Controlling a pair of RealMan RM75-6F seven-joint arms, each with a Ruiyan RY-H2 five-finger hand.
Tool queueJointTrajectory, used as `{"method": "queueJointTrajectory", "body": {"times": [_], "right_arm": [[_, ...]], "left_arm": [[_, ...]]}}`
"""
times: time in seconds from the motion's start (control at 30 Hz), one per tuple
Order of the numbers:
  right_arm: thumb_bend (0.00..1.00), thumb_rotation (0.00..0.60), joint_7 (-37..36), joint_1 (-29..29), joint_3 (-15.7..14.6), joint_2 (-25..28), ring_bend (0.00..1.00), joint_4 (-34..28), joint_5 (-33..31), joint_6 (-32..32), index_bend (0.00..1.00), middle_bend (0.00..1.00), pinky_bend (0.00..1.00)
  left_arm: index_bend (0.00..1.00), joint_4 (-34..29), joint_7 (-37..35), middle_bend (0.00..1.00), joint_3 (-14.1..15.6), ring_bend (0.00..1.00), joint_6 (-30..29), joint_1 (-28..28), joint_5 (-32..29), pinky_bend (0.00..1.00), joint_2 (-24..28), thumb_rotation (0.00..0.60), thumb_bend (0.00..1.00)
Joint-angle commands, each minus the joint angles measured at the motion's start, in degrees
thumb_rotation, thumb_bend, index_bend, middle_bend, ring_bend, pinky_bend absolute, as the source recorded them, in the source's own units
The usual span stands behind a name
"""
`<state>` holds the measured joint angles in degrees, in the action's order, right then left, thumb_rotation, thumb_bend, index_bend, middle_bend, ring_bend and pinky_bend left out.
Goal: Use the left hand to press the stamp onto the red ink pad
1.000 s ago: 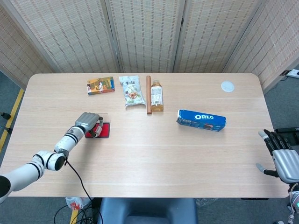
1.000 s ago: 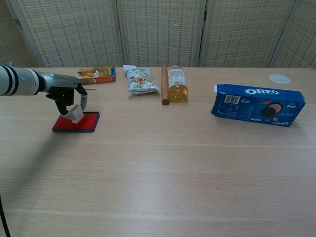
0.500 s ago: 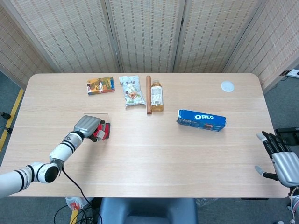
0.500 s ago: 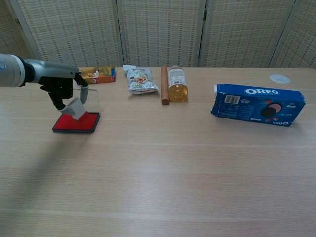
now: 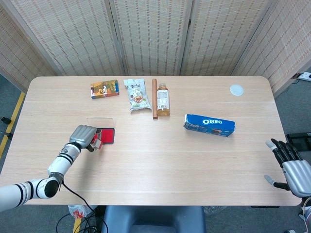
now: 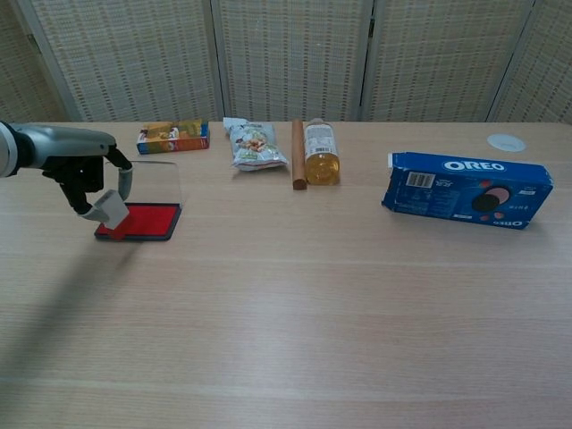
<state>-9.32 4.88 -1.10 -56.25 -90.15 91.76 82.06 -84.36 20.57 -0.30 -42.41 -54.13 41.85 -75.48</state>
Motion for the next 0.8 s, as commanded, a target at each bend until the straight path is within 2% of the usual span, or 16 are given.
{"method": "queueJointTrajectory", "body": {"times": [0.03,0.8], "right_arm": [[0.21,0.6,-0.2,0.0,-0.1,0.1,0.0,0.0,0.2,0.2,0.0,0.0,0.0],[0.21,0.6,0.8,-0.1,-0.5,-0.2,0.0,-0.4,0.9,0.4,0.0,0.0,0.0]], "left_arm": [[0.89,0.7,-0.6,1.0,-0.1,0.93,0.0,0.6,0.7,0.92,-0.5,0.6,0.51],[0.83,5.0,-5.0,1.0,-0.3,0.92,1.7,4.4,5.4,0.92,-2.7,0.6,0.5]]}}
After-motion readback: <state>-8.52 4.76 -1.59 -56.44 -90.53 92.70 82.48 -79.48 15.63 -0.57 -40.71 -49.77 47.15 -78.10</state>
